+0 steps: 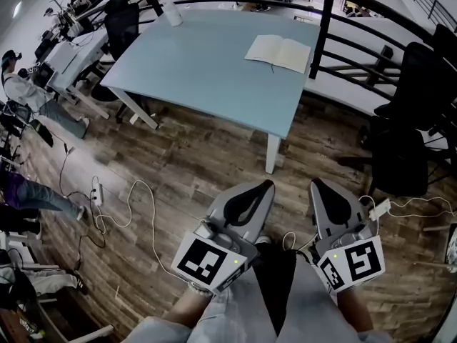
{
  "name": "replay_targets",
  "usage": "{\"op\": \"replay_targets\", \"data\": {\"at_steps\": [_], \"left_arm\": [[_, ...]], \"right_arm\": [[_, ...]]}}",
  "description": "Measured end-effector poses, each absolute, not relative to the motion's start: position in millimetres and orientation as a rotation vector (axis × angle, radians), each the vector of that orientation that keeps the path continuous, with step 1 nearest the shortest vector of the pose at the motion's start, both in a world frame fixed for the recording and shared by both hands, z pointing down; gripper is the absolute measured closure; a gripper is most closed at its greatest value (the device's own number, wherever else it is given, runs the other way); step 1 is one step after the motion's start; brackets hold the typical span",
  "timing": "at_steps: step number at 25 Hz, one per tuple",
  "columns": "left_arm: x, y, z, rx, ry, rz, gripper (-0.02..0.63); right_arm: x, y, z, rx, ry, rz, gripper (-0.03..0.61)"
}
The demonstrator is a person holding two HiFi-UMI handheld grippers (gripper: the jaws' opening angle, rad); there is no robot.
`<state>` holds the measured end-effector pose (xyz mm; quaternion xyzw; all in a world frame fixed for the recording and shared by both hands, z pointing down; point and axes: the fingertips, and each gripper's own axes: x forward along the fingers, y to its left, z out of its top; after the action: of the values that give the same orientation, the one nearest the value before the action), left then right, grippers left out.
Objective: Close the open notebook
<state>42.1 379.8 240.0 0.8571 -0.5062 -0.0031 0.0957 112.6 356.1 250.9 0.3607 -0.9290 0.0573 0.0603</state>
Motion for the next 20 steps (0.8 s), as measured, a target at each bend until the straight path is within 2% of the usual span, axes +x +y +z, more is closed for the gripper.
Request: {"op": "replay_targets", "data": {"at_steps": [20], "left_arm": [[9.1, 384.6, 238.9, 2.576, -1.482, -0.047, 0.611]], "right_arm": [[89.7, 360.6, 252.5, 1.143, -2.770, 0.143, 0.577]]}}
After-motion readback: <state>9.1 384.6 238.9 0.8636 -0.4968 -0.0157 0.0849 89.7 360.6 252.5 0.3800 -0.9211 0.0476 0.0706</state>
